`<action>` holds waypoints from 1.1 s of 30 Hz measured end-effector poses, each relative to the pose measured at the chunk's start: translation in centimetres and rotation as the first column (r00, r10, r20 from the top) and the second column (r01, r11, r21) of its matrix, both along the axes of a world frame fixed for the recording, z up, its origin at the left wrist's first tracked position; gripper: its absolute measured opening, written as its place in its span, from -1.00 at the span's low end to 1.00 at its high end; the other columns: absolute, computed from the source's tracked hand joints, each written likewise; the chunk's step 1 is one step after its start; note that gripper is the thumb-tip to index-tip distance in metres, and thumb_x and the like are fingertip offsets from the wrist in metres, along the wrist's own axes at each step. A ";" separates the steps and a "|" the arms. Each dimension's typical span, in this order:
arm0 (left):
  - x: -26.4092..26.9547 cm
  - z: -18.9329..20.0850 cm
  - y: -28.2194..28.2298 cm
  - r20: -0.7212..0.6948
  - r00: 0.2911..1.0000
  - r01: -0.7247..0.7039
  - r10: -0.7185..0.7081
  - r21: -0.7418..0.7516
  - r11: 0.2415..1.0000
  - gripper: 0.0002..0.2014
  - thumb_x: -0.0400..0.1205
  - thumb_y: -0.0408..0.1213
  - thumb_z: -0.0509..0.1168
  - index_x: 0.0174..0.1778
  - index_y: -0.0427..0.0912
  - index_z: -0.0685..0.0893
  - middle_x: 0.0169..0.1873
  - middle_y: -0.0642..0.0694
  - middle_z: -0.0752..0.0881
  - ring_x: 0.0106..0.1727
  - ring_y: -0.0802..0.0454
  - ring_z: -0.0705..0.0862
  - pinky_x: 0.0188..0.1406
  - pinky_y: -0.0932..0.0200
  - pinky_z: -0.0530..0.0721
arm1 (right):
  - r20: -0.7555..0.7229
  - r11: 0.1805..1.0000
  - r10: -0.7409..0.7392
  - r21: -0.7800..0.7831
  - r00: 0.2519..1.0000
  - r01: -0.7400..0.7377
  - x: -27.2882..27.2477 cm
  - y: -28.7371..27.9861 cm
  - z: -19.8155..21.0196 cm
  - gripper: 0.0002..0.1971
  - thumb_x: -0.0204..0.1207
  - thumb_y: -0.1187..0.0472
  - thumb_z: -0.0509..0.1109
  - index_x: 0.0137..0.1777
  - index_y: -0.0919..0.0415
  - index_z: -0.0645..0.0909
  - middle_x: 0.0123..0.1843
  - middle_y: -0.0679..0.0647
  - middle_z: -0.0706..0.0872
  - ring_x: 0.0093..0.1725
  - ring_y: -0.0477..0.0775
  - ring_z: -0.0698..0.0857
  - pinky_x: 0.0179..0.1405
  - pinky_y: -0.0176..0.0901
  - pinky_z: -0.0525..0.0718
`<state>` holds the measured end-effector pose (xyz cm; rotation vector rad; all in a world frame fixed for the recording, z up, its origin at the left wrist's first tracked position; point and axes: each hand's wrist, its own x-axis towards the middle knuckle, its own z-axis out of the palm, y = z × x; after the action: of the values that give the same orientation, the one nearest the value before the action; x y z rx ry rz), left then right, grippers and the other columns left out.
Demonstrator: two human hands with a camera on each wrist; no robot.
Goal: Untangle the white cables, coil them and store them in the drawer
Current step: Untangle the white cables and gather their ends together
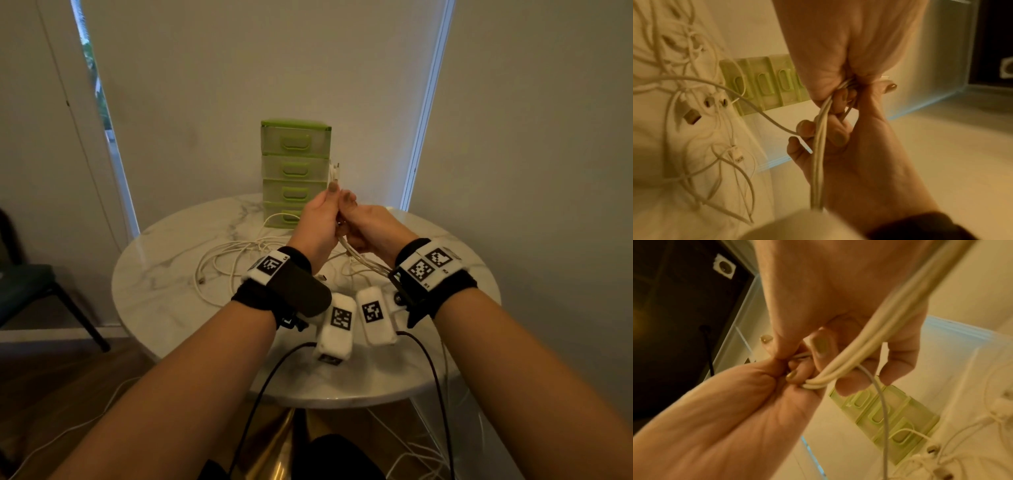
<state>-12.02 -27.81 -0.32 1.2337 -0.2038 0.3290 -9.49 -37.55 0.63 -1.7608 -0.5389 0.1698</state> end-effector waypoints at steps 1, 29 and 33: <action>0.2 -0.1 0.1 -0.003 1.000 -0.008 0.007 -0.007 1.000 -0.63 0.77 -0.10 -0.02 -0.27 -0.16 0.51 -0.33 -0.10 0.57 -0.29 0.04 0.56 -0.23 0.17 0.56 | 0.047 0.999 0.001 -0.035 0.999 0.001 0.1 -0.3 -0.1 -0.56 0.55 -0.19 0.20 -0.15 0.25 0.52 -0.40 0.10 0.49 -0.55 -0.09 0.35 -0.48 -0.22 0.31; 4.6 -5.3 6.8 -0.070 0.937 -0.348 0.342 -0.114 0.931 -0.65 0.75 0.01 -0.05 -0.26 -0.04 0.44 -0.52 0.08 0.32 -0.63 0.25 0.27 -0.68 0.34 0.29 | 0.468 0.657 0.001 -0.667 0.884 0.352 4.3 -5.2 -0.9 -0.68 0.55 0.00 0.33 -0.20 0.25 0.70 -0.30 0.06 0.64 -0.21 0.06 0.60 -0.07 -0.08 0.55; 4.4 -5.4 7.9 -0.098 0.893 -0.449 0.440 -0.120 0.885 -0.65 0.76 -0.01 -0.06 -0.27 -0.04 0.43 -0.48 0.05 0.35 -0.65 0.26 0.29 -0.70 0.34 0.31 | 0.481 0.601 -0.001 -0.701 0.877 0.385 4.8 -6.3 -0.7 -0.72 0.58 0.03 0.29 -0.14 0.23 0.70 -0.21 0.08 0.66 -0.15 0.06 0.59 -0.08 -0.12 0.51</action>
<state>-7.61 -19.91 -5.77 1.1414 0.1671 0.6880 -4.66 -43.88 -0.04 -2.7632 -0.6294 -0.2050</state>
